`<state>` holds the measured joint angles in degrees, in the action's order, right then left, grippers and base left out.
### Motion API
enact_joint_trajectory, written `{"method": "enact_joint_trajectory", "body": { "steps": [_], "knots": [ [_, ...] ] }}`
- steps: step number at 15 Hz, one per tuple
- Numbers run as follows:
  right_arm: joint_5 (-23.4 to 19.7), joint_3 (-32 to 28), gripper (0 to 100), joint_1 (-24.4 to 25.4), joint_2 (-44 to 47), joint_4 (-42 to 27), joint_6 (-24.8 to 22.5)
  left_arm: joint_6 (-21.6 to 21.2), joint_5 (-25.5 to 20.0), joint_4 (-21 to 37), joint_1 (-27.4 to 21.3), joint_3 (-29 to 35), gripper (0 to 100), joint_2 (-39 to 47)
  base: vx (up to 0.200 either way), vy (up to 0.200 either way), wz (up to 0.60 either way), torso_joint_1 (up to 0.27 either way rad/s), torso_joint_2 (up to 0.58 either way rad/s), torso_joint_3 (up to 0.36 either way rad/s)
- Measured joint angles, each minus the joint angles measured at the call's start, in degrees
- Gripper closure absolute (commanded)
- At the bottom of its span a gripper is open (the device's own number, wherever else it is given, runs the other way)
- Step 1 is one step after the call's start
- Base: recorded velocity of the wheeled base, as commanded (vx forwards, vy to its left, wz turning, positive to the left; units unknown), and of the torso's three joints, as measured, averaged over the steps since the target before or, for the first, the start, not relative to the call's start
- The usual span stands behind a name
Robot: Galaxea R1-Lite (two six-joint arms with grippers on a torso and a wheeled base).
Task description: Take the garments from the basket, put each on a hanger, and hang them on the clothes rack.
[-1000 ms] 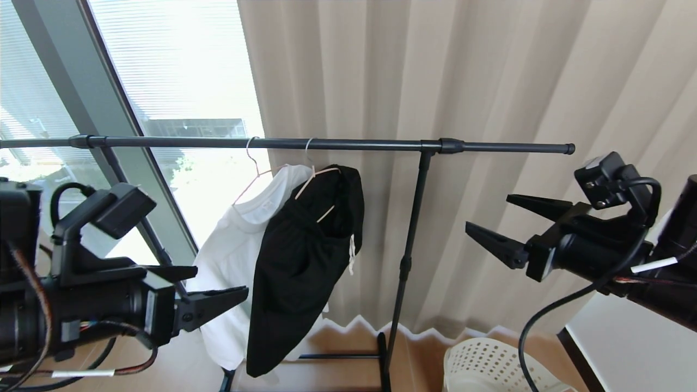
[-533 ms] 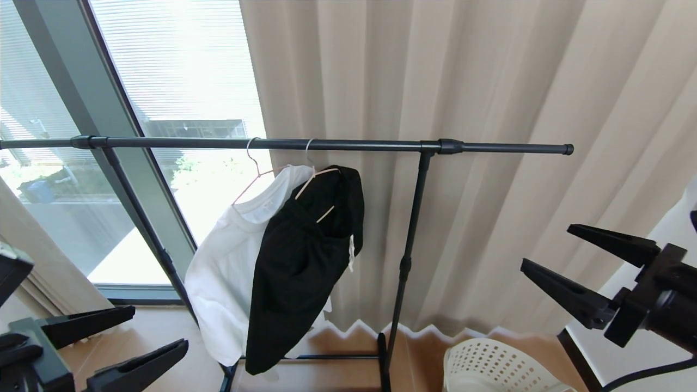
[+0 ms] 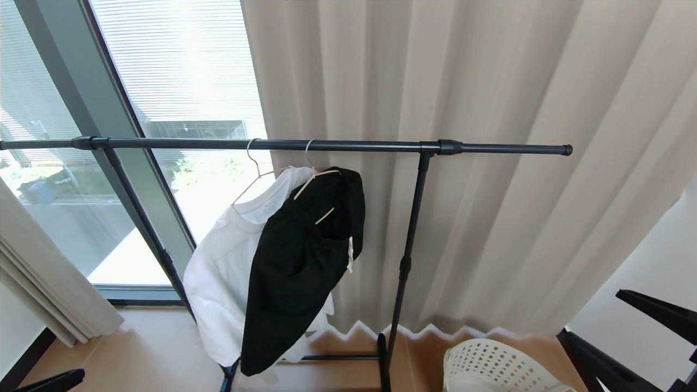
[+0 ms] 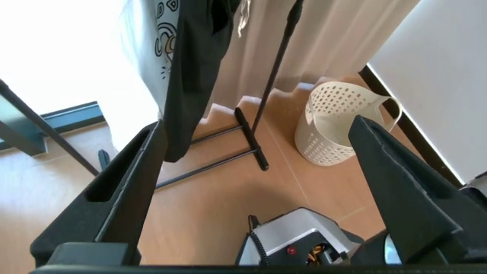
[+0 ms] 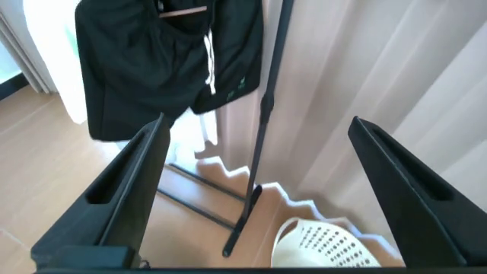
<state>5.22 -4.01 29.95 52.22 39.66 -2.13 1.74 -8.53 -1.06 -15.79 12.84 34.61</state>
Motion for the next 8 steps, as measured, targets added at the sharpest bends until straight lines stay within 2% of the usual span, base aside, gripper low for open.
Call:
{"method": "enact_joint_trajectory", "body": {
  "steps": [2, 8],
  "knots": [
    [0.0, 3.0, 0, 0.0, -3.7, -3.2, 0.4, 0.0, 0.0, 0.0, 1.2, -2.7, 0, -2.9, 0.0, 0.0, 0.0, 0.0, 0.0, 0.0],
    [-0.4, 4.0, 0, 0.0, -26.1, -30.5, -0.3, -0.1, 0.0, 0.1, 1.8, -10.8, 0, -11.3, 0.0, 0.0, 0.0, 0.0, 0.0, 0.0]
  ]
}}
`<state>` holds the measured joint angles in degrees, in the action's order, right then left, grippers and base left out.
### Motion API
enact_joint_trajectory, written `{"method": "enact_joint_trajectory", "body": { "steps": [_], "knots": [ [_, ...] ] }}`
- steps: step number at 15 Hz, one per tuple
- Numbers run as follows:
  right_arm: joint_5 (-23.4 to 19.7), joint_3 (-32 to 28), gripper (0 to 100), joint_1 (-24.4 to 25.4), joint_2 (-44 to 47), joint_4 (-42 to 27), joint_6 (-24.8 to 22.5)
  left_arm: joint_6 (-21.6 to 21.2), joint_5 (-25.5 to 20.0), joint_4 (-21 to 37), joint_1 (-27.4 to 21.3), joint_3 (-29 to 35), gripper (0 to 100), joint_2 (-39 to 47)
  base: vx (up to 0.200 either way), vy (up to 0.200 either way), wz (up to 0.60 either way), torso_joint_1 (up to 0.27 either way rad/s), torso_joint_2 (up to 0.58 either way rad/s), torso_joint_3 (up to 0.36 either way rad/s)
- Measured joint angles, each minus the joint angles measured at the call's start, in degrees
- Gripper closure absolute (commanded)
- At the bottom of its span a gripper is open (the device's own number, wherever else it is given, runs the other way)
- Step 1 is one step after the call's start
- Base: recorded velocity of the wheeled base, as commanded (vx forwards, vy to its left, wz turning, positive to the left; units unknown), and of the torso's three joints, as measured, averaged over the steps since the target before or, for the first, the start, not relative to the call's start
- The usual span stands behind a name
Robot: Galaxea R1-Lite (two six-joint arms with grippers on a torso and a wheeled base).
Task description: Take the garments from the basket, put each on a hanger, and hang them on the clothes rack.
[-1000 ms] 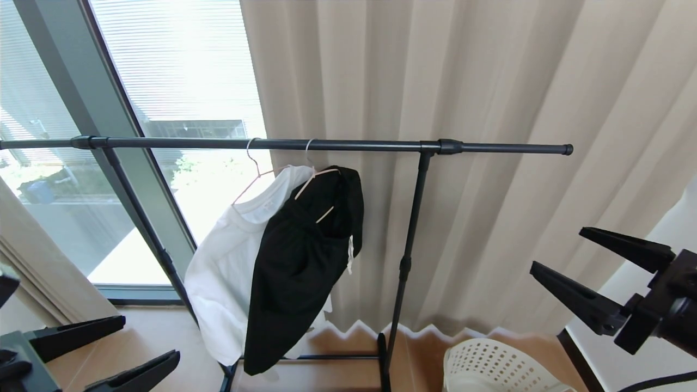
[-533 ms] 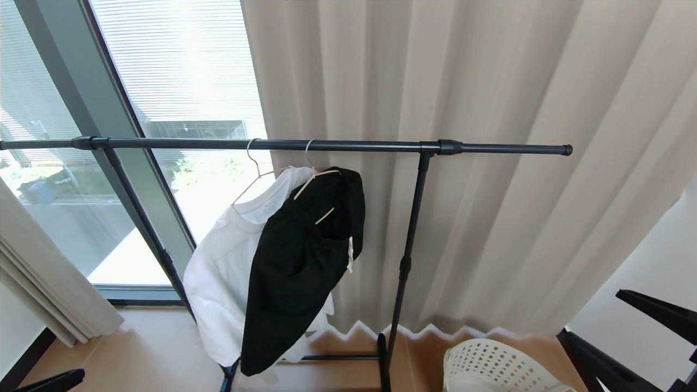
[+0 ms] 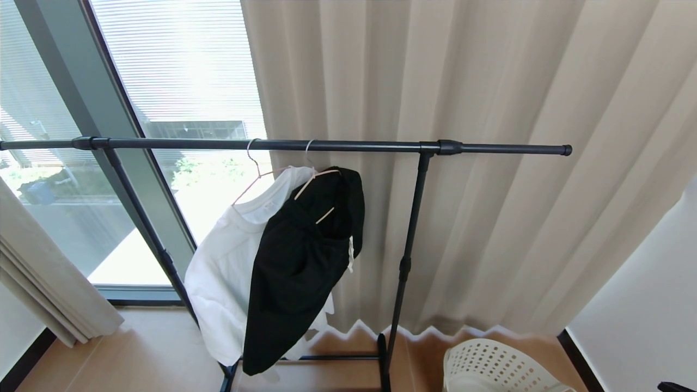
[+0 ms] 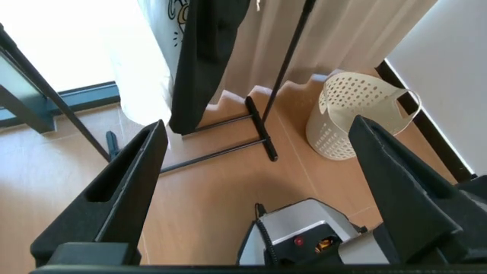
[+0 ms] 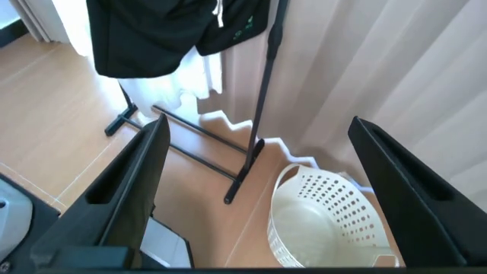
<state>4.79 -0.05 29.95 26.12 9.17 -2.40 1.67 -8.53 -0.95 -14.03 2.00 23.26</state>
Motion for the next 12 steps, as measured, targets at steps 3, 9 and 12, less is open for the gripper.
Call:
{"method": "enact_joint_trajectory", "body": {
  "steps": [3, 9, 12],
  "knots": [
    [-1.4, 0.0, 0, -1.1, -9.9, -6.5, 0.0, 0.0, 0.1, 0.0, 1.4, -1.5, 0, -3.0, 0.0, 0.0, 0.0, 0.0, 0.0, 0.0],
    [-3.8, 0.0, 0, -23.2, -18.4, -7.0, -1.0, -0.9, 1.2, 0.0, 12.1, -1.7, 0, -8.2, 0.0, 0.0, 0.0, 0.0, 0.0, 0.0],
    [-5.7, 0.0, 0, -29.5, -23.3, -6.7, -1.8, -1.5, 1.4, 0.0, 8.7, -1.8, 0, -13.9, 0.0, 0.0, 0.0, 0.0, 0.0, 0.0]
  ]
}}
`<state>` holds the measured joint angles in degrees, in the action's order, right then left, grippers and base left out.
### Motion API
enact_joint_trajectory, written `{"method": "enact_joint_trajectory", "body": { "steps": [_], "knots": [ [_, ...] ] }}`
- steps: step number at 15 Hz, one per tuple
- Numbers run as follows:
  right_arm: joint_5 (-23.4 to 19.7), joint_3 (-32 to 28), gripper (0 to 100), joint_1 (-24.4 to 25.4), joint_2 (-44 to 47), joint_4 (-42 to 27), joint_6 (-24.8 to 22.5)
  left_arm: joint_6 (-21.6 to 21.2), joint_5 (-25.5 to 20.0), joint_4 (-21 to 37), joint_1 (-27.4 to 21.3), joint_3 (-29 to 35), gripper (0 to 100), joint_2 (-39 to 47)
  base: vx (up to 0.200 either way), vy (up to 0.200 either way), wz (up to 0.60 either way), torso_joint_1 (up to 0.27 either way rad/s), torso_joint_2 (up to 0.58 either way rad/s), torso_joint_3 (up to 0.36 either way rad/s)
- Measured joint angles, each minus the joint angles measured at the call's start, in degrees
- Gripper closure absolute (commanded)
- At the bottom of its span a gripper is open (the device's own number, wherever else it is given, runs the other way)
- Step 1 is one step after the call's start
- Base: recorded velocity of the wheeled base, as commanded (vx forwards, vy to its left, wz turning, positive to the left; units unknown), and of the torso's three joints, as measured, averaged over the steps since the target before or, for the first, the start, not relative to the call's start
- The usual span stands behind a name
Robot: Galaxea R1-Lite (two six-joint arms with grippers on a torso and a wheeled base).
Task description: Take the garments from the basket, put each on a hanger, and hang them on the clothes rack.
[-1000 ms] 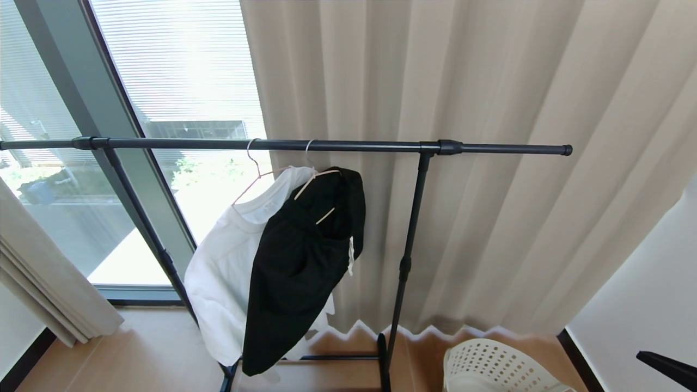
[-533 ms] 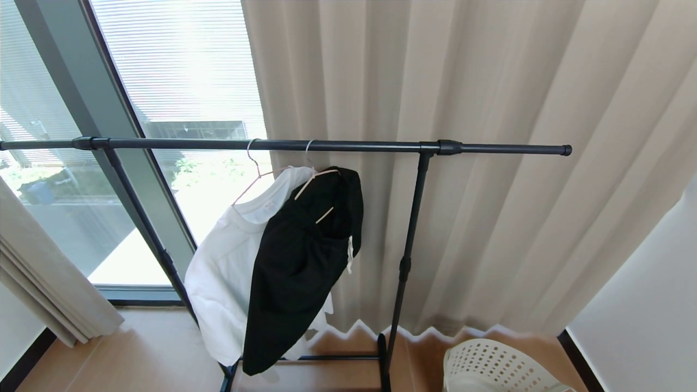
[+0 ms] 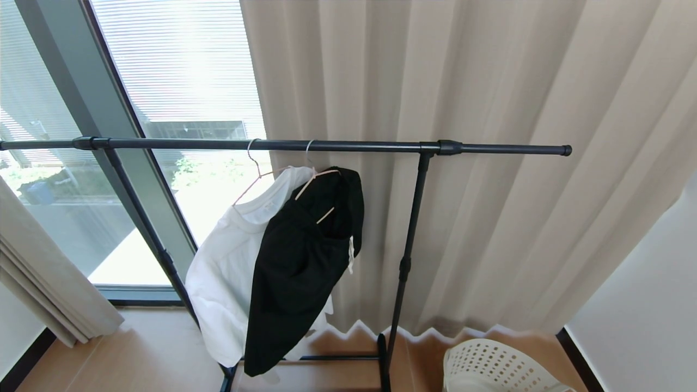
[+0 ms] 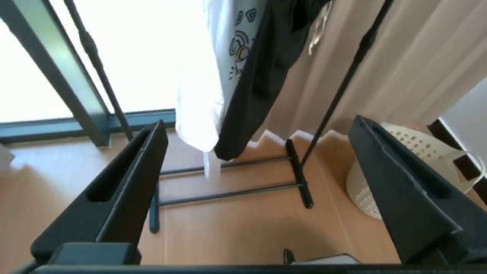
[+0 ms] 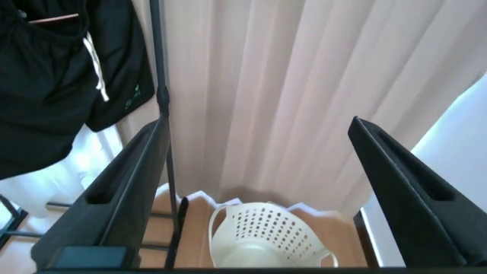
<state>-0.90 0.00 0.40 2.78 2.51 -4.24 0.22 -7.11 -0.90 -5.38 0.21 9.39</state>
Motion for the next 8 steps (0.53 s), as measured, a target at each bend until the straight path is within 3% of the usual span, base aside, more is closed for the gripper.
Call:
{"method": "enact_joint_trajectory", "body": {
  "steps": [3, 6, 8],
  "knots": [
    [-0.4, 0.0, 0, -0.6, -1.9, 0.1, 0.4, -1.4, 6.1, -0.1, -1.3, -0.1, 0, -2.7, 0.0, 0.0, 0.0, 0.0, 0.0, 0.0],
    [-0.4, 0.0, 0, -0.6, -2.4, 0.2, 0.5, -2.0, 6.7, -0.1, -0.6, -0.2, 0, -3.5, 0.0, 0.0, 0.0, 0.0, 0.0, 0.0],
    [-0.4, 0.0, 0, -0.7, -2.5, 0.2, 0.4, -2.9, 6.6, -0.1, 3.0, -0.2, 0, -4.0, 0.0, 0.0, 0.0, 0.0, 0.0, 0.0]
  ]
}}
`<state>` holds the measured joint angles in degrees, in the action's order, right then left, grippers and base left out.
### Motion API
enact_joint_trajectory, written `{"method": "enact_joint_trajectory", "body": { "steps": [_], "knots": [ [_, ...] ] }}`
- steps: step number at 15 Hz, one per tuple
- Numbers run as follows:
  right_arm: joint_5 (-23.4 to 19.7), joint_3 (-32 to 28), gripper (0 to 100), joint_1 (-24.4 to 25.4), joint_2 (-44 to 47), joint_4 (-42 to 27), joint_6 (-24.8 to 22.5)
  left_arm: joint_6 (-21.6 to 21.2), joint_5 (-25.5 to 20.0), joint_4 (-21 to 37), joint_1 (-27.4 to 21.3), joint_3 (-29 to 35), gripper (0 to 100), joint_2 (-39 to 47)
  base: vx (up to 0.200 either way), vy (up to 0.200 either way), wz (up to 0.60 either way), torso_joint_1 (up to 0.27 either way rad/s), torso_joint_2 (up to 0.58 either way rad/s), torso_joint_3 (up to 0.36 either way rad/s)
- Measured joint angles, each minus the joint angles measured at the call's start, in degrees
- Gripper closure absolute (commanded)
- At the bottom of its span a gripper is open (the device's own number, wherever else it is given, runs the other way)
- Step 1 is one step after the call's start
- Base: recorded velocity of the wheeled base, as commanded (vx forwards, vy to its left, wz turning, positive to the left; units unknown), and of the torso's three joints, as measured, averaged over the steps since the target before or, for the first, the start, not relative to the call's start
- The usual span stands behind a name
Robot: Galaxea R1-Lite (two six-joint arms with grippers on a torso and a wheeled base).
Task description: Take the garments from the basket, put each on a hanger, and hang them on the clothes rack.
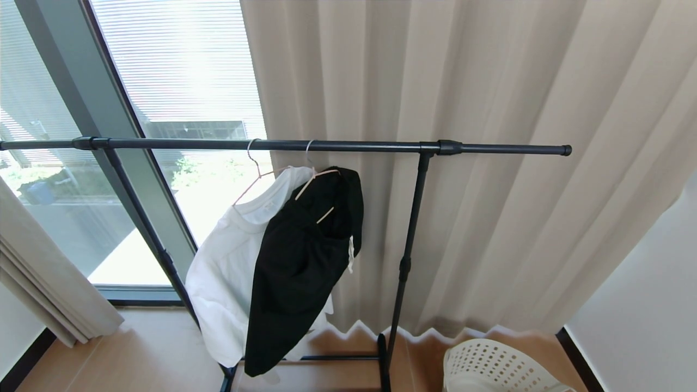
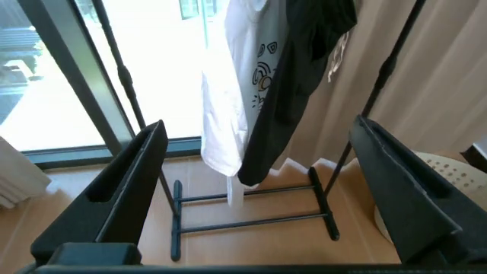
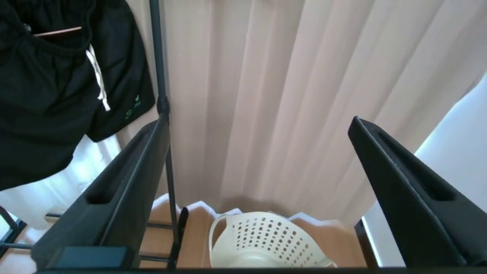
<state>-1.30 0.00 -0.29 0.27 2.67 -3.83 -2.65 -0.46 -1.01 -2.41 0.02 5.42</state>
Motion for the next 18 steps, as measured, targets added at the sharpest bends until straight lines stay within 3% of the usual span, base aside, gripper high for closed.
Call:
{"method": "enact_joint_trajectory", "body": {
  "steps": [2, 5, 8, 18],
  "knots": [
    [0.0, 0.0, 0, 0.0, 0.0, 0.0, 0.1, 0.1, -1.1, 0.0, 2.7, 0.0, 0, -1.4, 0.0, 0.0, 0.0, 0.0, 0.0, 0.0],
    [-0.5, 0.0, 0, 0.1, 0.0, 0.0, 0.2, 0.6, -2.1, -0.1, 2.5, 0.0, 0, -4.2, 0.0, 0.0, 0.0, 0.0, 0.0, 0.0],
    [-4.1, 0.0, 0, 0.2, 0.0, -0.4, 0.8, 1.1, -1.9, -0.2, 2.4, 0.0, 0, -5.2, 0.0, 0.0, 0.0, 0.0, 0.0, 0.0],
    [-4.2, 0.0, 0, 0.2, 0.0, -0.4, 1.0, 2.5, -1.8, -0.4, 2.4, 0.0, 0, -5.4, 0.0, 0.0, 0.0, 0.0, 0.0, 0.0]
  ]
}}
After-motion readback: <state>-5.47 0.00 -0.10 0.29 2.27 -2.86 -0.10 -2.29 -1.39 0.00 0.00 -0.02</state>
